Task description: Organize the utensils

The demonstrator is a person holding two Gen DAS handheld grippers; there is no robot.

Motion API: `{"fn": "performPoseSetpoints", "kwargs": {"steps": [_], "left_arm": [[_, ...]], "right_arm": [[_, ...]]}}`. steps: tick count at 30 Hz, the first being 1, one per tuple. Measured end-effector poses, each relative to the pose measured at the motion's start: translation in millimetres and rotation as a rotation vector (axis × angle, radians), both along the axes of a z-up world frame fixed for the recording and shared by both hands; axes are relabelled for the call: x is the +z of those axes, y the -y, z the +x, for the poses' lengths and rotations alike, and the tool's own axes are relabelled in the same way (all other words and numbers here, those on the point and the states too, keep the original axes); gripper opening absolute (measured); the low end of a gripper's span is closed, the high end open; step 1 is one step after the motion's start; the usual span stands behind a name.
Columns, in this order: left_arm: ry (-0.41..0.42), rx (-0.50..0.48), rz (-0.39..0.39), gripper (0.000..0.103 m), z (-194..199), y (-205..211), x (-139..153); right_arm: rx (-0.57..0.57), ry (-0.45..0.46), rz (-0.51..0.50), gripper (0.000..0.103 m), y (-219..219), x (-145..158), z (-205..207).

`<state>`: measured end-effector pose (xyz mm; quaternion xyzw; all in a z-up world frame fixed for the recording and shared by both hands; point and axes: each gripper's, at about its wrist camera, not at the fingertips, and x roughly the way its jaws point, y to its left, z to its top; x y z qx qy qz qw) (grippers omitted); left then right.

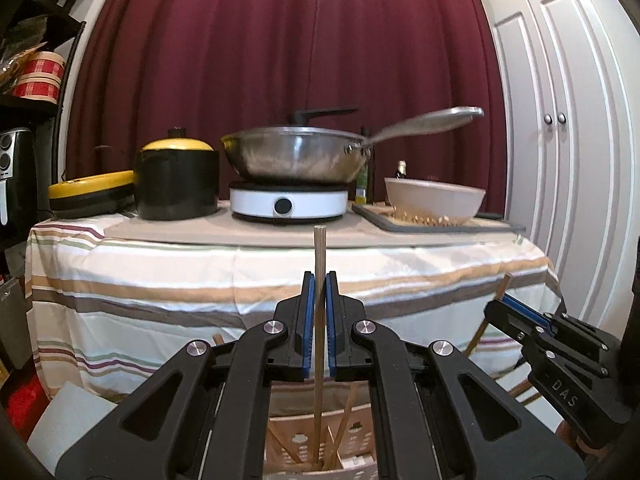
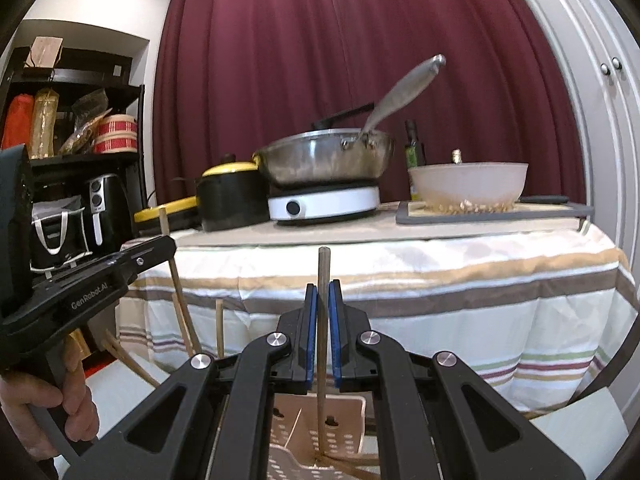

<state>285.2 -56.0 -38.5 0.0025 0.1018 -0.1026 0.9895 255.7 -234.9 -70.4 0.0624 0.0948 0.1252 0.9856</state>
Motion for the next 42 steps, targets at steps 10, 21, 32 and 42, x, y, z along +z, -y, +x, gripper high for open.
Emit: {"fn": "performPoseSetpoints", "kwargs": {"steps": [10,21,32,42], "left_arm": [[-0.028,-0.002,0.019,0.038,-2.5,4.4,-10.6],[0.006,0.029,0.028,0.061,-18.7,0.4,0.8],[0.037,0.081,0.052,0.077,-40.3,-7.8,7.4],[0.058,0.141,0.053,0.092,-77.0,-22.6,7.1]], "right_arm": [[-0.01,-0.006,-0.023,0.024,-4.3,-4.4,-5.2],[-0.045,0.021,-0.05,0.048,-10.3,6.8,-19.8],[-0.09,0.02,-0.096,0.07,-18.1,13.5,-35.7],[-0.157,-0.004,-0.087,0.085,-16.5,12.6,-58.4]]}}
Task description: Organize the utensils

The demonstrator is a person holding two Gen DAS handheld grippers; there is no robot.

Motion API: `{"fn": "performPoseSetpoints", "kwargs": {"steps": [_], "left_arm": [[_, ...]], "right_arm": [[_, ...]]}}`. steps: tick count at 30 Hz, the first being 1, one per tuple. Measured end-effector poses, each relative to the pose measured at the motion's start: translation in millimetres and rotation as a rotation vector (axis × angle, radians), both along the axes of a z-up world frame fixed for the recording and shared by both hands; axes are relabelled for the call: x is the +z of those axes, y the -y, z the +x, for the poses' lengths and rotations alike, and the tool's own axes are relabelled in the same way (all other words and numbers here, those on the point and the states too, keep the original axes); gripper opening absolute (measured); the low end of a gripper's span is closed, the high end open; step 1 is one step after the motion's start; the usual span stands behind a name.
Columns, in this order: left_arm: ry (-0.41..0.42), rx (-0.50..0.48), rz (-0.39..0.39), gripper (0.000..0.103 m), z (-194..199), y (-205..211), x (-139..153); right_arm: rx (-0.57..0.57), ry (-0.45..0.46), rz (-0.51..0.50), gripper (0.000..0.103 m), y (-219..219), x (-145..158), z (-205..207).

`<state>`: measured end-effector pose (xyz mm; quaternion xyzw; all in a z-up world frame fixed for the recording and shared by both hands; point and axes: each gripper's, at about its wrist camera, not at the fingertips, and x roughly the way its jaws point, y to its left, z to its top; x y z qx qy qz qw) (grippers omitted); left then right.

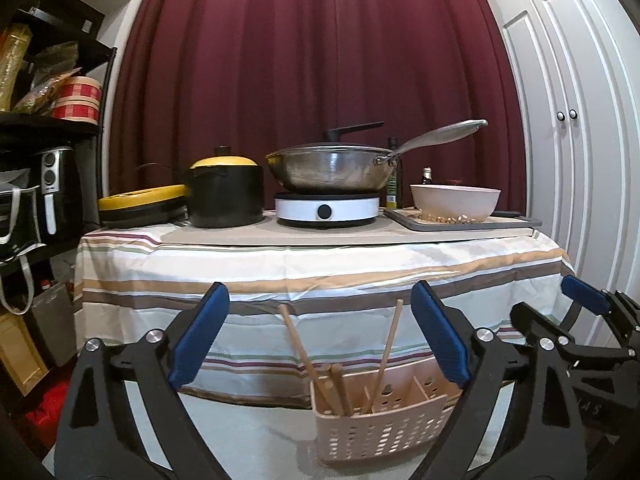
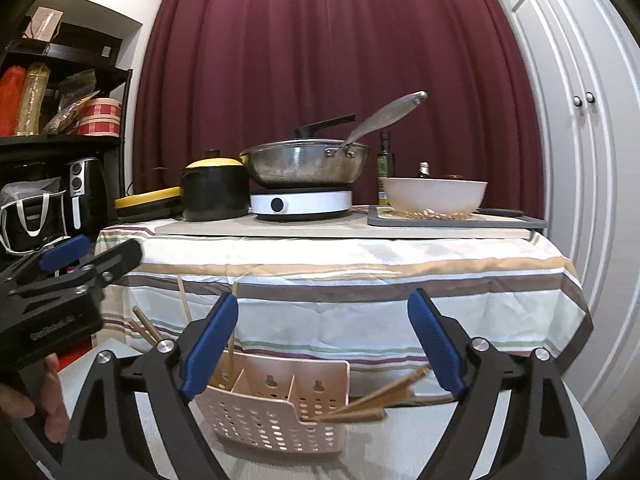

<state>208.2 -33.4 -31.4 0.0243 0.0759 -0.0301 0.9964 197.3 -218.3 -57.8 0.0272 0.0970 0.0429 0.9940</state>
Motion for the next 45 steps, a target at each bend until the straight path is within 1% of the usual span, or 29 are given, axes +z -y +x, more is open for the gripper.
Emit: {"fn": "performPoseSetpoints", "kwargs": {"steps": [6,12,16,20,25,31,34,45], "left_arm": [[0.004,0.039,0.024,0.098,-25.5,-4.2,-5.2],[-0.018,0.054,0.044,0.099,-53.4,-5.3,-14.9],[-0.029,0.054,0.048,0.099,-73.4,-3.0,-20.3],[-0.037,0.09,0.054,0.099,-94.3,0.8,-23.7],[-0.047,0.069,0.031,0.099,-119.0,1.7,-18.4],[-0.031,0.071,0.042,0.099,-142.3,3.3,-6.2],[-0.027,0.069,0.035,0.099,-151.6,1.6,-2.2],[-0.019,0.075,0.017,0.099,-169.8,-4.6,0.8]], "right_arm": [[-0.048,-0.03,0.009,0.086,5.9,-7.2,-15.7],[-0.082,-0.066,0.025,0.087,15.2,-20.8,-37.0],[-0.092,-0.085,0.016,0.087,18.3,-27.1,-54.0],[-0.096,-0.099,0.019,0.087,21.0,-30.1,-72.4],[-0.093,-0.104,0.002,0.088,19.7,-25.0,-94.6],[-0.077,-0.084,-0.009,0.088,16.1,-11.1,-119.4],[-0.077,-0.065,-0.005,0.088,15.6,-4.1,-130.5],[-0.078,-0.069,0.001,0.088,13.8,2.3,-145.2]]}}
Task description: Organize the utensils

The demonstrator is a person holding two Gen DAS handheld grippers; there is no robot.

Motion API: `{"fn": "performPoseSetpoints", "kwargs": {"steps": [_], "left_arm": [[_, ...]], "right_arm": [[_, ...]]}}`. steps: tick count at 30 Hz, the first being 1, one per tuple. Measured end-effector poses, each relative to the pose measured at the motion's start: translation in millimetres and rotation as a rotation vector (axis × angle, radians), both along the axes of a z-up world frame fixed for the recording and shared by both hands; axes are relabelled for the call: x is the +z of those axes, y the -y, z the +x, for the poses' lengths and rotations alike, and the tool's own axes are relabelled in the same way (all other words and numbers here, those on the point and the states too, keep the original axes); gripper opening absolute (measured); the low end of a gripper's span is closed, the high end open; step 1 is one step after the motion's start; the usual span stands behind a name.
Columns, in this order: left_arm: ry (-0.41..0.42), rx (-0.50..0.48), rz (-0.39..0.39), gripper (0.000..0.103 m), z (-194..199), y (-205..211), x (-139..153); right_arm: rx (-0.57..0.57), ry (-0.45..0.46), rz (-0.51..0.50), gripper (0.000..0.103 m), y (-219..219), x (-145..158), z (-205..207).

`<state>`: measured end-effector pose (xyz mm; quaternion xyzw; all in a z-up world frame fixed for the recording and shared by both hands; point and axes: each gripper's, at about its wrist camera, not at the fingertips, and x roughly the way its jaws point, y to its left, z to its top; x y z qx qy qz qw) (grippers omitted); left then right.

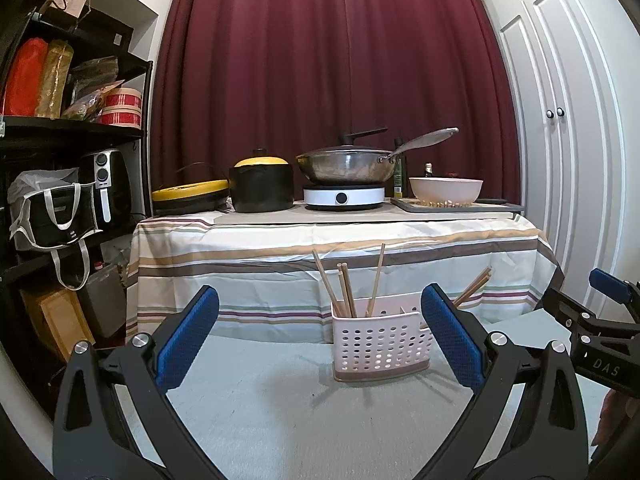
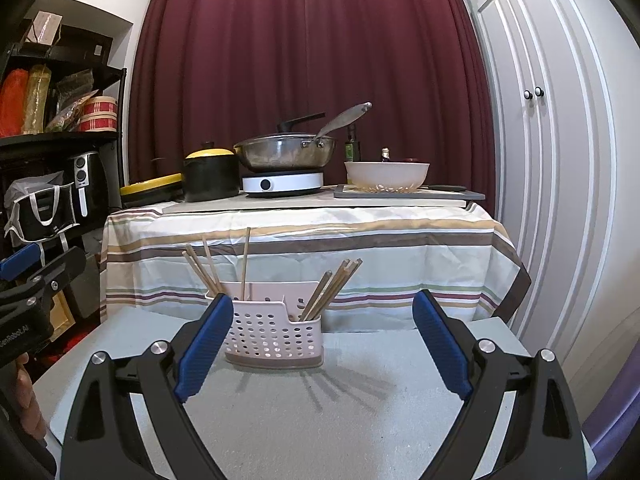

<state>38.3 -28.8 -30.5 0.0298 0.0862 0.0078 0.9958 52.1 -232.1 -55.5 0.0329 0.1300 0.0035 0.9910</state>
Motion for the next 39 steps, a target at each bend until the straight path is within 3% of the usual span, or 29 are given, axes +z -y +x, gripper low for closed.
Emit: {"fn": "performPoseSetpoints", "kwargs": {"steps": [39], "left_arm": [[0.01,0.013,-0.022,0.099,-10.5,-3.9,-1.0]], "right_arm": [[0.001,0.019,-0.013,0.089,-3.4,4.6,-7.9]]}}
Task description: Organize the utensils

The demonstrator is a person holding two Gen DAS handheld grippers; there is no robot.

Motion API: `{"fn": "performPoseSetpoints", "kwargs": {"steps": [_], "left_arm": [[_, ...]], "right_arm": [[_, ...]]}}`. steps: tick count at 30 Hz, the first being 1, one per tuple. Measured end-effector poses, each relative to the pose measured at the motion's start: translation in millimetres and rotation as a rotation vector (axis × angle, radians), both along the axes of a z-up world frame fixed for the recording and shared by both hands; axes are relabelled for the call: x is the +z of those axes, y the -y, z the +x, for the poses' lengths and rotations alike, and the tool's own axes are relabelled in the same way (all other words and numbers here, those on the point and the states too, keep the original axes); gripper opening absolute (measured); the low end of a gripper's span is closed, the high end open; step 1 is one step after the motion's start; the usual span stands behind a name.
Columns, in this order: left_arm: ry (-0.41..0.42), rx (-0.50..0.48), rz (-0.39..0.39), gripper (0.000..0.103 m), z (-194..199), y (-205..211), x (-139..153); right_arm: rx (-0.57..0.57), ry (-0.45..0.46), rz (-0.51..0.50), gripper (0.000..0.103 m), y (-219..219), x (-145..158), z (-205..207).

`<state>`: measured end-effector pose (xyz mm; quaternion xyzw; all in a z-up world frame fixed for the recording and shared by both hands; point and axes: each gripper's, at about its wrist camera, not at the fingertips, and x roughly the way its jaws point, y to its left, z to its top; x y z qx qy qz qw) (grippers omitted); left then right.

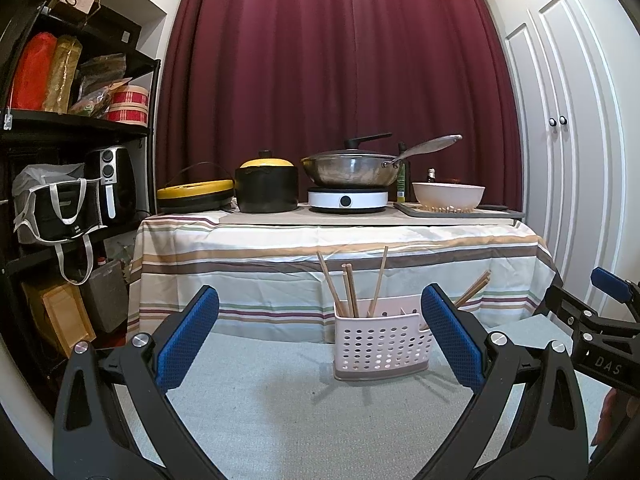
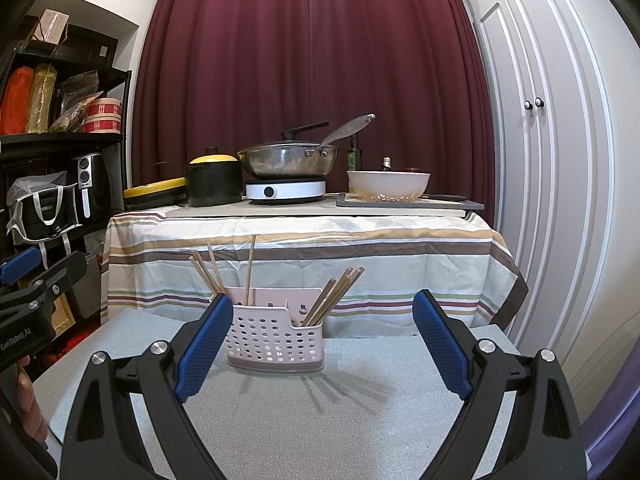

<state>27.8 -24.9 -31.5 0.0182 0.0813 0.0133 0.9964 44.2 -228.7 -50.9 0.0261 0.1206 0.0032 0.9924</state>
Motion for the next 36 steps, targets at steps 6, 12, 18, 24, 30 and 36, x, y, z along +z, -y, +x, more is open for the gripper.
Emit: {"fn": "performPoseSetpoints", "kwargs": {"steps": [6,12,18,24,30,36], "left_arm": [[0.003,0.005,-0.002,0.099,-3.3,-2.1,1.3],[0.006,0.013,-0.009,0.099,-5.0,-4.6,2.7],[0.015,0.021,-0.002,0.099,-6.2,-4.8,3.3],[0.003,0.009,-0.013,0.099,-3.2,-4.8,1.7],[0.007,0.027,-0.021,0.099,-1.2,-6.6,-1.4],[0.006,0.013,-0.009,0.099,3.1,-7.6,-1.8]], "right_arm": [[0.0,0.002,0.0,0.089,0.1,1.5,-1.0],[0.0,0.002,-0.002,0.089,0.2,2.7,-1.5],[0.001,0.002,-0.002,0.089,-0.1,1.8,-1.6],[0.001,0.0,-0.005,0.089,0.2,3.5,-1.6],[0.001,-0.008,-0.006,0.089,1.0,4.4,-0.1],[0.001,-0.015,-0.011,0.089,0.1,1.8,3.1]]}}
